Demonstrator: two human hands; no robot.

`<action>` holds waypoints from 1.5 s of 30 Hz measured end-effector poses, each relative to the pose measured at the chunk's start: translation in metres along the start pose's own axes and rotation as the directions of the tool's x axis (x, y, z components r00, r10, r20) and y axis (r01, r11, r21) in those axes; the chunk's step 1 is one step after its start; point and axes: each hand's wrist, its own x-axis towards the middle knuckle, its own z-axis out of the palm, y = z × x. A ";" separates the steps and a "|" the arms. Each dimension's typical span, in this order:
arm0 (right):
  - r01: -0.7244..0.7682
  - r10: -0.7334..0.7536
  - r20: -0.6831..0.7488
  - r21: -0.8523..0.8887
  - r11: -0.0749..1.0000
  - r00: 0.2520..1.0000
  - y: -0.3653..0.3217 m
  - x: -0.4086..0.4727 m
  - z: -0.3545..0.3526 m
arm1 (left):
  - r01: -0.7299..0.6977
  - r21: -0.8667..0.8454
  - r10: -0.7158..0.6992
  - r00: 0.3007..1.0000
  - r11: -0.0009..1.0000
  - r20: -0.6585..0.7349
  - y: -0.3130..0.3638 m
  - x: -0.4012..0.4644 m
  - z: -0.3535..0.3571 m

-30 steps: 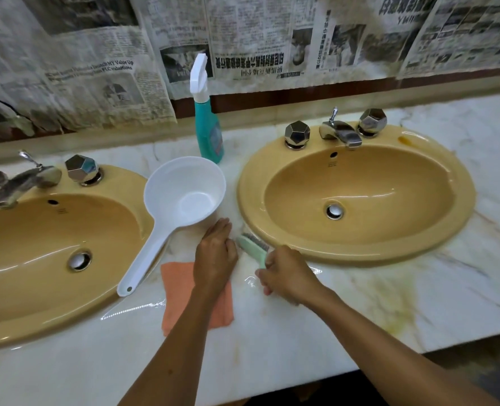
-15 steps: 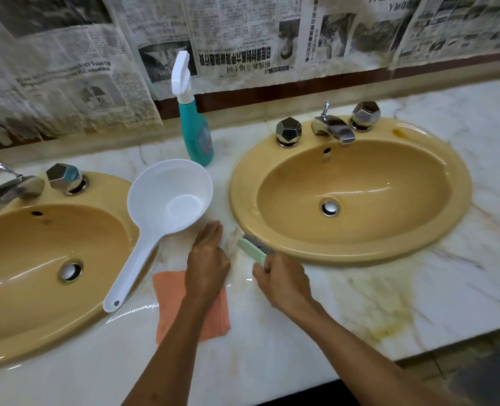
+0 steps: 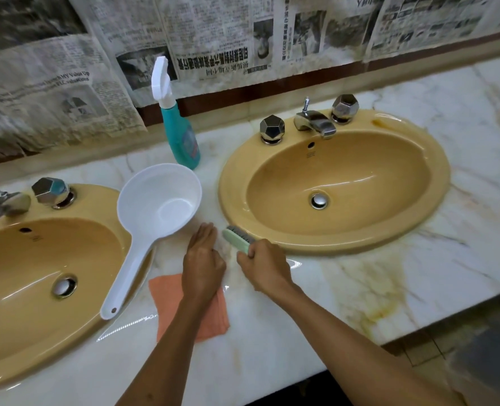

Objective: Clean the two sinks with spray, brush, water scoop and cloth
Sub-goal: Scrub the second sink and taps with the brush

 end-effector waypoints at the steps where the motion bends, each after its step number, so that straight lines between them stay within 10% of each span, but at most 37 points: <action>1: 0.024 -0.024 -0.005 0.014 1.000 1.000 -0.011 0.006 0.005 | 0.022 -0.013 -0.022 1.000 1.000 0.009 0.002 0.000 -0.002; 27: -0.094 0.109 -0.120 0.126 0.988 0.987 -0.018 -0.005 0.025 | 0.099 -0.143 -0.094 0.995 0.985 0.042 0.008 0.002 -0.008; 38: -0.140 0.080 -0.343 -0.155 0.978 0.936 -0.006 -0.061 -0.007 | 0.029 -0.094 -0.025 0.999 0.995 0.044 0.005 0.003 -0.002; 45: -0.206 0.146 -0.218 -0.287 0.935 0.965 0.001 -0.022 -0.097 | -0.154 0.141 0.146 0.987 0.978 0.069 0.002 0.008 0.004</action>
